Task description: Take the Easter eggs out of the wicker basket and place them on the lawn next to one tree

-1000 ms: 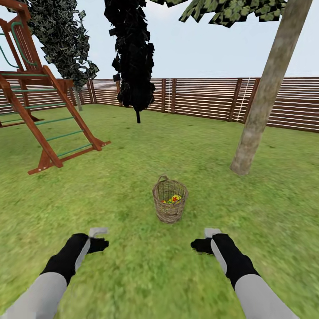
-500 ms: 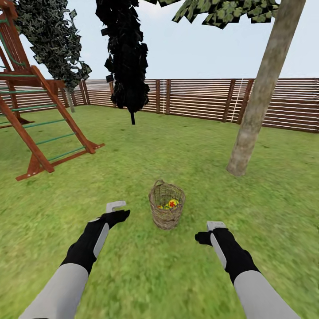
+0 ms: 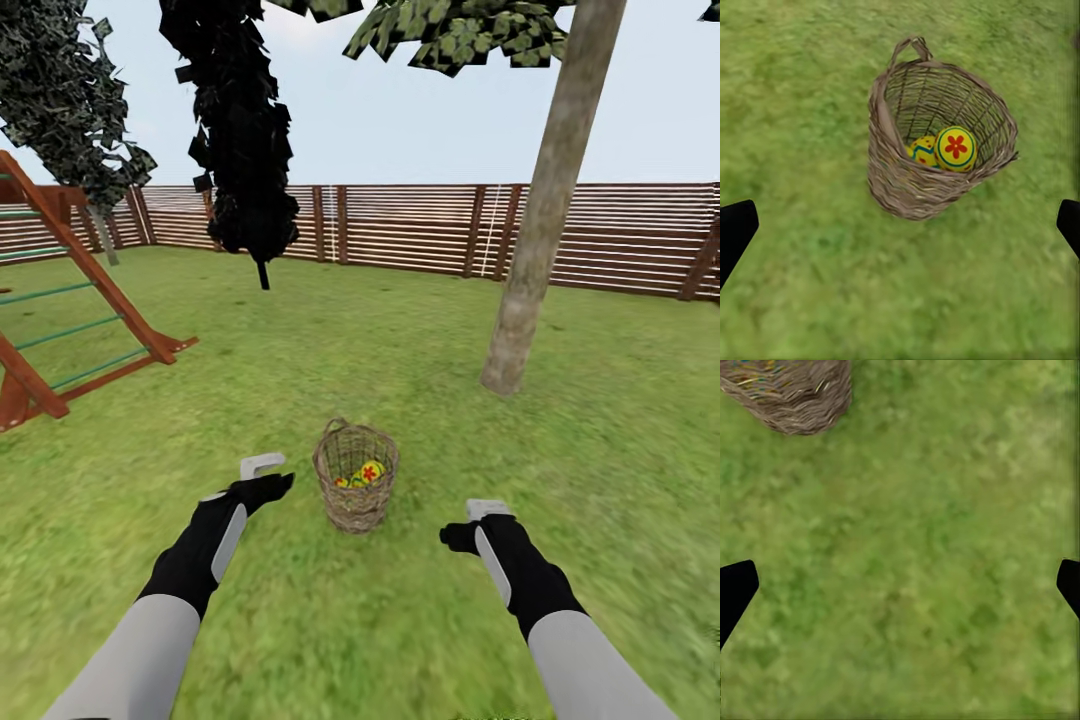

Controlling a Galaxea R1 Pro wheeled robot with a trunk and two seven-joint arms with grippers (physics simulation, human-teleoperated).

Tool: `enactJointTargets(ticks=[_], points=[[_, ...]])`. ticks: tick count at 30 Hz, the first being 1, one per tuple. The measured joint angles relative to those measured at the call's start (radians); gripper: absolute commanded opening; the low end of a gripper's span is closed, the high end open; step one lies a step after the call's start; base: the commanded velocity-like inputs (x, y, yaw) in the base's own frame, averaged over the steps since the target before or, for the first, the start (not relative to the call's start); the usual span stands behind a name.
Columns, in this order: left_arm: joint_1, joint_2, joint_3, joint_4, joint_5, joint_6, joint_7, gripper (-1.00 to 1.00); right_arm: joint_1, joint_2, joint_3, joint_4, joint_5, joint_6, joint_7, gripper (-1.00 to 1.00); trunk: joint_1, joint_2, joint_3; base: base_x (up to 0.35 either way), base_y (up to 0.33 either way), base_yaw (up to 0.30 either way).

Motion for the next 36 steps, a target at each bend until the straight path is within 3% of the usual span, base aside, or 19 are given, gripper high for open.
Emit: enactJointTargets(ticks=[27,36], points=[[0.0,-0.02,-0.001,0.009,0.002,0.002,-0.001,1.0,0.001,-0.001,-0.003,-0.001,-0.008,0.001,0.002,1.0,0.0,0.0,0.028,0.0,0.321,-0.24],[0.0,-0.016,0.001,0.014,0.002,0.005,0.0,1.0,0.001,0.004,-0.001,0.004,-0.005,-0.001,0.001,1.0,0.0,0.0,0.028,0.0,0.338,-0.049]])
